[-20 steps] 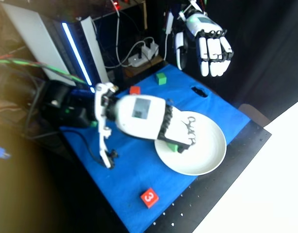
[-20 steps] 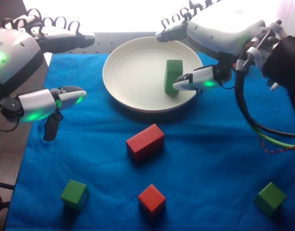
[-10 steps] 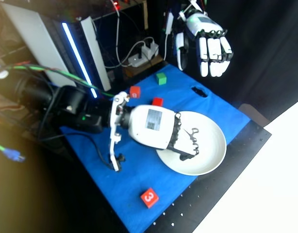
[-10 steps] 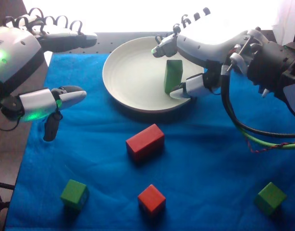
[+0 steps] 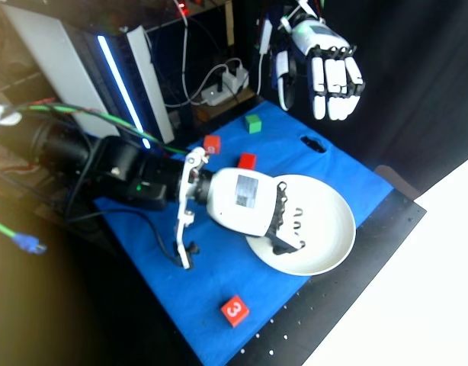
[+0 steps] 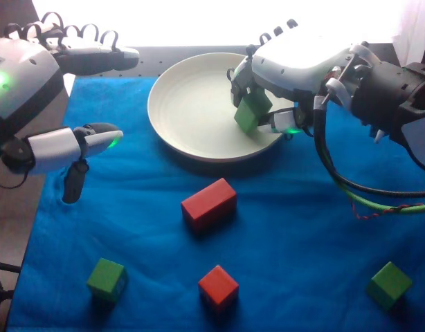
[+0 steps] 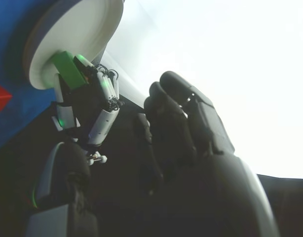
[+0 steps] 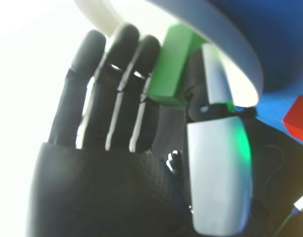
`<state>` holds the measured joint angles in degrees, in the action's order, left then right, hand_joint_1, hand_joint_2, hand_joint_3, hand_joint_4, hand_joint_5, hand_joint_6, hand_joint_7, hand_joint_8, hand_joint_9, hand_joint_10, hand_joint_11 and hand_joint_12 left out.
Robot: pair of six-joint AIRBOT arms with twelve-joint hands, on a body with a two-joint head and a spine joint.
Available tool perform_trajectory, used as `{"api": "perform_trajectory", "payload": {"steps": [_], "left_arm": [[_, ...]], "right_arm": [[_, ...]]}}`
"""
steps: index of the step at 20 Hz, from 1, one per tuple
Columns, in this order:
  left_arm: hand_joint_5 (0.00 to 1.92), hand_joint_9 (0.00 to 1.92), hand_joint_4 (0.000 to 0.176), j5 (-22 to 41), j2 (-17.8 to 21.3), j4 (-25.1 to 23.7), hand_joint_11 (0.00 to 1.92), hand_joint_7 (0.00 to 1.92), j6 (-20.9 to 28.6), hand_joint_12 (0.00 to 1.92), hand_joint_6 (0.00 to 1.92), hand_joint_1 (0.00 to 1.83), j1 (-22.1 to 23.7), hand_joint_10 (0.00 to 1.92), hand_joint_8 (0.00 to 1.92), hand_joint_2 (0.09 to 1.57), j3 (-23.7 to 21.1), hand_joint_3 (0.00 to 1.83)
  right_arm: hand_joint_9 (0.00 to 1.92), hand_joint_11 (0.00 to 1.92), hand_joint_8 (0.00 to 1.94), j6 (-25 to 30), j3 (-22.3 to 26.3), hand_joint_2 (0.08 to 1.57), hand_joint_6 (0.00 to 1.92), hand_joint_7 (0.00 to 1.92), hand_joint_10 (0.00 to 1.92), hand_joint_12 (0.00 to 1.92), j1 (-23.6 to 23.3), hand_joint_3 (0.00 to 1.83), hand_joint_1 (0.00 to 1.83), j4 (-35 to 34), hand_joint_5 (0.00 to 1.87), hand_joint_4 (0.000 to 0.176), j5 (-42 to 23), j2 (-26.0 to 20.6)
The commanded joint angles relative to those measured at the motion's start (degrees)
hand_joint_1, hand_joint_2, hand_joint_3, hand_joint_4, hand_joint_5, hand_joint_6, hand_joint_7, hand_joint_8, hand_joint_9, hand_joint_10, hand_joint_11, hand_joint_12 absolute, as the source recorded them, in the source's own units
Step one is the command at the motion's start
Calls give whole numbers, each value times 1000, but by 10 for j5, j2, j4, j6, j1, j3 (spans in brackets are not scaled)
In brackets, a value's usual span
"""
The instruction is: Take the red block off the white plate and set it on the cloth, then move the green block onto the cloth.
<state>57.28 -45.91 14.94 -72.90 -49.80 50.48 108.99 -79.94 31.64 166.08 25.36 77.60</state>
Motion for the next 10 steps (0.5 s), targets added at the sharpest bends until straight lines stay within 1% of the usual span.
{"api": "perform_trajectory", "payload": {"steps": [1,2,4,5,6,7,8,9,10], "left_arm": [[551,564,12,76,0,-5,216,531,-1,1000,5,863,8,12,5,1134,-2,0],[551,564,12,76,0,-4,216,531,-1,1000,5,863,8,12,5,1134,-1,0],[530,539,27,77,0,-4,202,502,-1,993,0,828,8,0,0,1147,-1,4],[523,528,31,76,0,-3,191,495,-1,984,0,821,8,0,0,1147,-1,3],[525,533,22,75,0,-3,200,497,-1,983,1,820,8,3,1,1148,0,3],[518,523,25,75,0,-2,188,490,-1,973,0,811,8,0,0,1153,0,4],[523,525,31,75,1,-1,194,497,-1,969,3,794,8,2,3,1153,0,3],[530,540,34,75,1,-1,187,506,-1,1006,3,804,8,5,3,1147,-1,1],[525,539,38,75,2,0,172,500,-1,1048,1,801,8,3,2,1148,-1,0]], "right_arm": [[771,553,1038,-2,-2,1175,1239,845,1407,1355,-13,2,1354,5,857,0,65,0],[771,553,1038,-2,-1,1175,1239,845,1407,1355,-13,2,1354,5,857,0,65,0],[777,531,1051,-2,6,1169,1186,860,1412,1379,-14,0,1358,5,870,0,67,-1],[780,533,1086,-2,15,1170,1137,862,1439,1425,-20,0,1359,6,860,0,72,-6],[784,553,1142,-2,25,1173,1079,858,1463,1484,-25,0,1360,10,846,0,78,-15],[806,623,1155,-2,42,1175,1081,880,1453,1524,-32,0,1362,18,795,0,91,-31],[830,694,1310,-2,58,1168,962,915,1385,1673,-32,0,1275,23,852,0,106,-47],[822,702,1396,-2,77,1175,942,895,1504,1814,-32,1,1254,29,861,0,121,-65],[822,701,1401,-2,91,1174,950,899,1529,1842,-32,0,1250,34,861,0,136,-79]]}}
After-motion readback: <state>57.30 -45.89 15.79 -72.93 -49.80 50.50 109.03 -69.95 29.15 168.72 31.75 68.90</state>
